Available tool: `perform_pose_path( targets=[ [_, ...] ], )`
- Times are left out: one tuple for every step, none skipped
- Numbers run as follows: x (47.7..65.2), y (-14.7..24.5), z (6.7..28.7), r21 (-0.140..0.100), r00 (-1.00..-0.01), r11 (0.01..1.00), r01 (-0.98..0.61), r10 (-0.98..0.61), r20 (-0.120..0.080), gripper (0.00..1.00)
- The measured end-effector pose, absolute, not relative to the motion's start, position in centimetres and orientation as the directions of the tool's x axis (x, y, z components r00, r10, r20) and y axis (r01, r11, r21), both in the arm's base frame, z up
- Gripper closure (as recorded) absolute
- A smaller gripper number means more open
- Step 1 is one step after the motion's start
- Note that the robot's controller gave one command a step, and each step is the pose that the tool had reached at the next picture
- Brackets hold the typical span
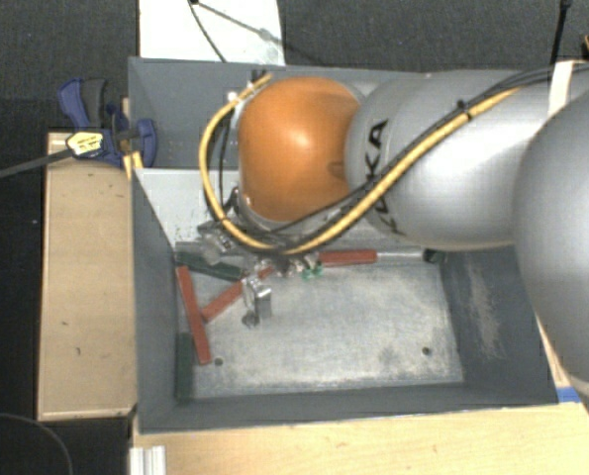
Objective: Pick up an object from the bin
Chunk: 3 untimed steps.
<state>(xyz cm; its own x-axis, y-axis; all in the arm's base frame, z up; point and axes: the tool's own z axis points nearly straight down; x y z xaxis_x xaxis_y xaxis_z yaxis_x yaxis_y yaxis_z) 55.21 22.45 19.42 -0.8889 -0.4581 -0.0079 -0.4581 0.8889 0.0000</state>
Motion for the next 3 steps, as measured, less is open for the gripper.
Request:
perform_pose_path(
  targets=[
    [56.98, 17.85, 7.77, -0.001, -0.979, 0.979, -0.203, -0.203, 0.004, 0.00],
    [57.10, 18.02, 8.12, 0.001, -0.979, 0.979, -0.204, -0.204, -0.002, 1.00],
    [57.10, 18.03, 8.12, 0.001, -0.979, 0.979, -0.203, -0.203, -0.002, 0.00]
  ],
)
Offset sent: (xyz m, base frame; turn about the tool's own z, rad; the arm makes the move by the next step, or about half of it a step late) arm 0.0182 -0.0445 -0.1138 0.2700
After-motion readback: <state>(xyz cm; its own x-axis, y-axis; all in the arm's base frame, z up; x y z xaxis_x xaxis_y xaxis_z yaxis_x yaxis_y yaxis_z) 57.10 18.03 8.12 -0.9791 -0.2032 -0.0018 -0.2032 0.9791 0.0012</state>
